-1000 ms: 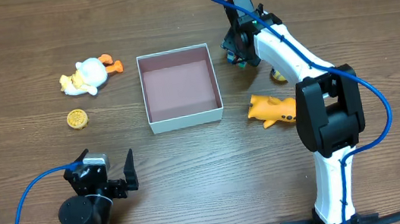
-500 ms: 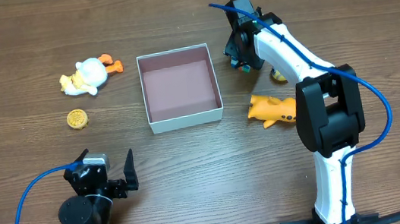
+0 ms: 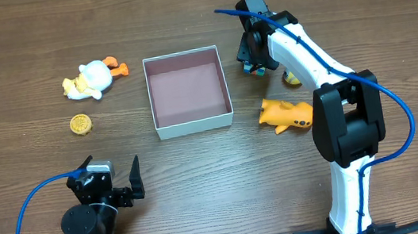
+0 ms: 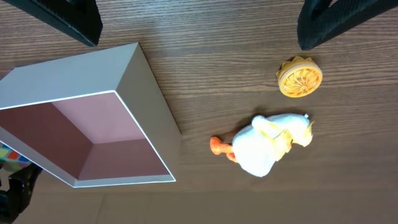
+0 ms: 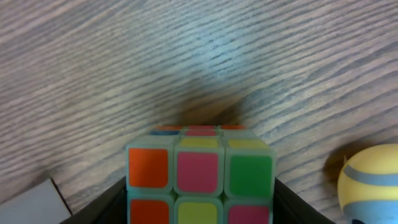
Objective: Pack container
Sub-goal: 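Lower the open right gripper over the Rubik's cube, then close the right gripper on the Rubik's cube and lift it, then carry the cube left over the box and lower it inside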
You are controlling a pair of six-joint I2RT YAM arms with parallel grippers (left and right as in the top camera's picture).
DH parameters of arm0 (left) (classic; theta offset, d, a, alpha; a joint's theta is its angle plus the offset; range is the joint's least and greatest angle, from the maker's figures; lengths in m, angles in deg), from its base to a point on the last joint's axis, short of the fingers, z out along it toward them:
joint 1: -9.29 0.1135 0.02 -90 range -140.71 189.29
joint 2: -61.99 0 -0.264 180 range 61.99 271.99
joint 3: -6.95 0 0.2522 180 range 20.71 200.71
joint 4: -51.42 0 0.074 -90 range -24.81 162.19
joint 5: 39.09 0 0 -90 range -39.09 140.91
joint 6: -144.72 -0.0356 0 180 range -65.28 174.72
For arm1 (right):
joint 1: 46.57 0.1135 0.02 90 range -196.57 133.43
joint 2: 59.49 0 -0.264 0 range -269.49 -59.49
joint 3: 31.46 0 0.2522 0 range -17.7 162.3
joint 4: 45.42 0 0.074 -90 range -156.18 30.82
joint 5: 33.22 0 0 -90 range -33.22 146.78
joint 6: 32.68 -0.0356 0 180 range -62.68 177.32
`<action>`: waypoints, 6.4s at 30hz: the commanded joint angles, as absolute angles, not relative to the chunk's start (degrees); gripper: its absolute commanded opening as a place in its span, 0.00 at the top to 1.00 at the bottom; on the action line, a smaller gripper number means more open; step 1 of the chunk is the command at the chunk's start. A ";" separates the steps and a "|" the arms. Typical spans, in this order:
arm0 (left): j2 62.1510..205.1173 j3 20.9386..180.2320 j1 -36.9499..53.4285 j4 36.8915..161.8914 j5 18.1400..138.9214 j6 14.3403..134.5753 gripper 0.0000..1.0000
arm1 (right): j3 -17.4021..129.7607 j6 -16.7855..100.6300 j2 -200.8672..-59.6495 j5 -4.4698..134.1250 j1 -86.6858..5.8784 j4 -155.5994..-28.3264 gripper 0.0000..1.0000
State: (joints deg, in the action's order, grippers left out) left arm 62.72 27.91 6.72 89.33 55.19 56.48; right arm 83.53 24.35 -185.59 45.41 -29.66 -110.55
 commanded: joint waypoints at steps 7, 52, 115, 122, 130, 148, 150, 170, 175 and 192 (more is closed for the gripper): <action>62.22 27.65 7.07 89.09 54.99 57.29 0.00 | 93.33 29.90 -181.94 44.86 -29.92 -116.98 0.44; 62.22 27.65 7.07 89.09 54.99 57.29 0.00 | 112.76 36.63 -193.52 47.86 -27.63 -129.22 0.23; 62.22 27.65 7.07 89.09 54.99 57.29 0.00 | 110.83 37.24 -204.30 50.43 -30.29 -127.97 0.40; 62.22 27.65 7.07 89.09 54.99 57.29 0.00 | 112.62 37.64 -204.17 50.46 -30.29 -130.55 0.40; 62.22 27.65 7.07 89.09 54.99 57.29 0.00 | 118.83 37.64 -204.15 50.46 -30.29 -134.75 0.43; 62.22 27.65 7.07 89.09 54.99 57.29 0.00 | 139.51 40.96 -204.15 50.22 -28.81 -151.51 0.43; 62.22 27.65 7.07 89.09 54.99 57.31 0.00 | 140.14 41.07 -204.15 50.22 -27.83 -153.20 0.43; 62.22 27.65 7.07 89.09 54.99 57.29 0.00 | 140.30 41.05 -201.02 50.46 -16.83 -156.23 0.47; 62.22 27.65 7.07 89.09 54.99 57.29 0.00 | 140.25 40.59 -201.04 50.41 -13.07 -154.24 0.47; 62.22 27.65 7.07 89.09 54.99 57.29 0.00 | 132.43 38.40 -201.04 49.34 -13.01 -146.18 0.52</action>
State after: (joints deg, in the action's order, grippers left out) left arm 62.72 27.91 6.72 89.33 55.19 56.48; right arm 135.62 39.36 -203.75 50.74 -12.79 -147.08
